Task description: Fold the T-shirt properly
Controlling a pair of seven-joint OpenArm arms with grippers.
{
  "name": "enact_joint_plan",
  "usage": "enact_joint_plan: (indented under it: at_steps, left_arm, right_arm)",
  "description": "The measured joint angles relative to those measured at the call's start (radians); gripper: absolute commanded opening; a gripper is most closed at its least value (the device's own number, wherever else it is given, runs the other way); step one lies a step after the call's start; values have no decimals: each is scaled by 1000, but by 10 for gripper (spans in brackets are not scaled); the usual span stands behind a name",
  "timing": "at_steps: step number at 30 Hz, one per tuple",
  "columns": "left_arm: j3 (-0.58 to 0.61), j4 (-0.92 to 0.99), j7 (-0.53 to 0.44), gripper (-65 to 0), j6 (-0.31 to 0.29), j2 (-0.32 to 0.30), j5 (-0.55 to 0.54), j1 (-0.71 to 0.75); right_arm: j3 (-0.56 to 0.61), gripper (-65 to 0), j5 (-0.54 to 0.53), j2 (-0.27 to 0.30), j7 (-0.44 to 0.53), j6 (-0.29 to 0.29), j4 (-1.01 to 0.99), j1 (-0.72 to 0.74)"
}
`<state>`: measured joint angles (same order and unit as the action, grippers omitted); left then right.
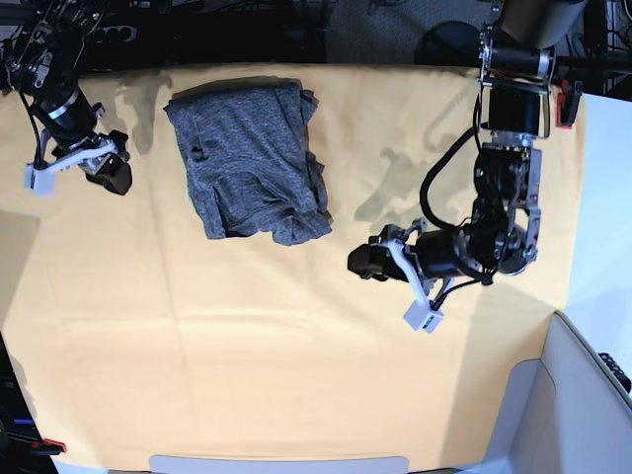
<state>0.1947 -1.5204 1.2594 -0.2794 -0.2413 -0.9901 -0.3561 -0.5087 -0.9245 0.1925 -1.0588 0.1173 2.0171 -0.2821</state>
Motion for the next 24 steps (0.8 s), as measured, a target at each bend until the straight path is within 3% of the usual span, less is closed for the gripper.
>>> enact_joint_plan:
  at_steps: [2, 3, 6, 9, 12, 16, 21, 24]
  left_arm:
    - [0, -98, 14, -598, -5, 3, -11, 63]
    - [5, -130, 20, -637, -5, 10, -13, 94]
    - [11, -180, 22, -647, 1, 60, 0, 191]
    - [14, -219, 27, -646, 1, 106, 0, 262]
    - [14, -236, 22, -646, 0, 122, -4, 278]
    - [13, -236, 20, -646, 2, 114, 1, 285]
    - [13, -237, 23, -646, 3, 119, -3, 319]
    - [13, -237, 20, -646, 3, 116, 0, 332]
  right_arm:
    - [69, -637, -58, 37, -6, 8, -1, 44]
    - [91, -650, -76, 37, -4, 9, -2, 67]
    - [148, -639, -75, 51, -12, 42, -22, 108]
    - [178, -650, -85, 44, -106, 185, -28, 125]
    - [185, -650, -121, -6, -175, 264, -29, 120]
    - [170, -650, -140, 5, -219, 272, -30, 66]
    - [168, -650, -123, 72, -225, 273, -46, 25]
    - [168, -650, -47, 70, -226, 272, -102, 27]
